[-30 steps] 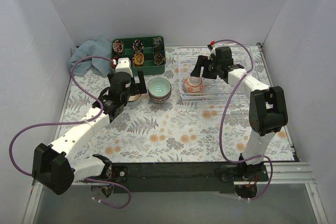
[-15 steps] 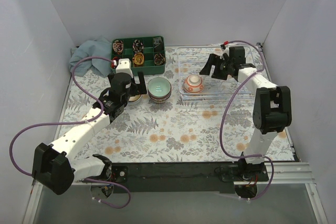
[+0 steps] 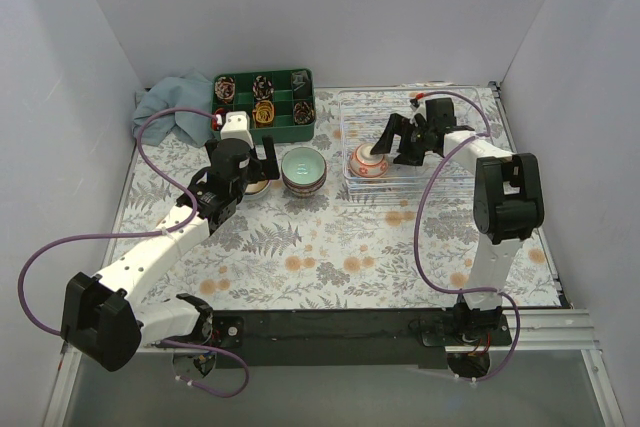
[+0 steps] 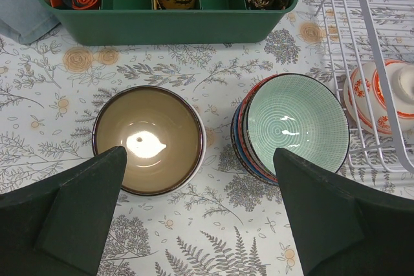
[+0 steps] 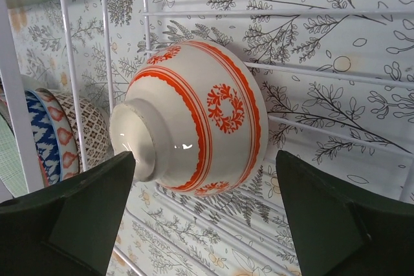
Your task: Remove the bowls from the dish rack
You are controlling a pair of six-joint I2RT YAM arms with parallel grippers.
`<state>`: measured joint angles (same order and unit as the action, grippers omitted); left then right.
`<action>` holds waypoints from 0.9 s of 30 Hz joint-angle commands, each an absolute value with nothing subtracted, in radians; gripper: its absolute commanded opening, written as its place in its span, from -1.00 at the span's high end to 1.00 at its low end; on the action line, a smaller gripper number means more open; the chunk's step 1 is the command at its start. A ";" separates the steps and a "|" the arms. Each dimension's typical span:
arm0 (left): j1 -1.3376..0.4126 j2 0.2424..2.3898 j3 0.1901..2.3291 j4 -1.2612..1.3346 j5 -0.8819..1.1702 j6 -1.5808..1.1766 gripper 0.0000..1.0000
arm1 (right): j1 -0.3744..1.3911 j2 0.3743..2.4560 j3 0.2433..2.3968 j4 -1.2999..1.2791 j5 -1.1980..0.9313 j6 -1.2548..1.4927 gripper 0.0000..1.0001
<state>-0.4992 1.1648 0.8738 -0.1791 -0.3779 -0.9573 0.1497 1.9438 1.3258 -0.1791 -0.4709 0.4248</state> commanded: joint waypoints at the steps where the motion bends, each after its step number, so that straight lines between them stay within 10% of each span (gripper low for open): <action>1: -0.494 1.135 0.867 -0.164 -0.390 -0.943 -0.96 | 0.155 1.980 1.324 -0.179 -0.451 0.459 -0.97; 27: -0.494 1.137 0.865 -0.164 -0.376 -0.940 -0.96 | 0.170 2.052 1.264 -0.011 -0.535 0.538 -0.86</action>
